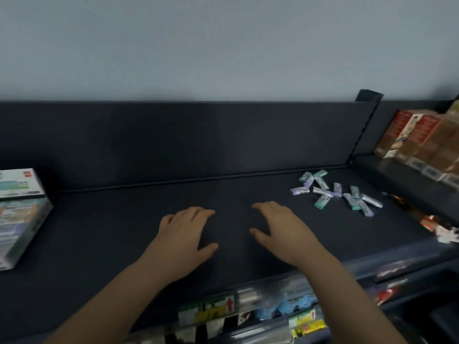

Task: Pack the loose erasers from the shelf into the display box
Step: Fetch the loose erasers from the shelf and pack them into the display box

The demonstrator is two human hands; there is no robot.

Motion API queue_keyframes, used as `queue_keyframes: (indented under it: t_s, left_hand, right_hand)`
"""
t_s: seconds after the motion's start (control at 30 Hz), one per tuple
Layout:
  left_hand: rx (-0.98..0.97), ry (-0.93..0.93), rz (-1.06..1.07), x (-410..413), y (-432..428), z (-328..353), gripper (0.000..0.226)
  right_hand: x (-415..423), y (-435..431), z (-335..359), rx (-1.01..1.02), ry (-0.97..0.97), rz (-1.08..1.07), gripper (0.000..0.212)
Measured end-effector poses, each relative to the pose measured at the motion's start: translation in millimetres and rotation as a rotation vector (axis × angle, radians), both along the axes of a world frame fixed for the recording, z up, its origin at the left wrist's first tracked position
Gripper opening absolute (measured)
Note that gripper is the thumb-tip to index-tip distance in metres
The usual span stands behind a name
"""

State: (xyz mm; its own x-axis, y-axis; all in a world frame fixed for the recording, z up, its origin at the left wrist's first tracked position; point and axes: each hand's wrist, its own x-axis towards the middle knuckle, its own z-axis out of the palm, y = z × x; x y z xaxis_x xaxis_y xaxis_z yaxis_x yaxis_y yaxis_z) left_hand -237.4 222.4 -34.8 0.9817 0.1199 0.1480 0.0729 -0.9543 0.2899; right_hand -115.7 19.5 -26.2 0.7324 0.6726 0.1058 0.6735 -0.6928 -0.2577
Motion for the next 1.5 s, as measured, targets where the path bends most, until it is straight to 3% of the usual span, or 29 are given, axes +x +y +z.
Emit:
queue_keyframes:
  t_s: [0.47,0.87,1.1,1.23,1.37,1.5]
  left_hand:
    - [-0.136,0.034,-0.177,71,-37,3,0.062]
    - [0.046,-0.001,-0.241,135,-115,6,0.061]
    - [0.055,-0.029,-0.194,204,-199,0,0.059]
    - [0.059,0.029,-0.125,238,-232,-9,0.058]
    - [0.093,0.138,-0.059,250,-246,-16,0.055]
    - [-0.008,0.209,-0.041,245,-243,-11,0.052]
  right_hand:
    - [44,-36,-10,0.027,-0.009,-0.174,0.056]
    - [108,-108,-17,0.130,-0.014,-0.201,0.049]
    - [171,-177,-19,-0.091,-0.082,-0.346,0.047]
    - [195,-193,-23,-0.184,-0.087,-0.274,0.045]
    - [204,-201,-26,-0.130,-0.077,-0.150,0.047]
    - [210,-204,-25,-0.081,-0.017,-0.023,0.041]
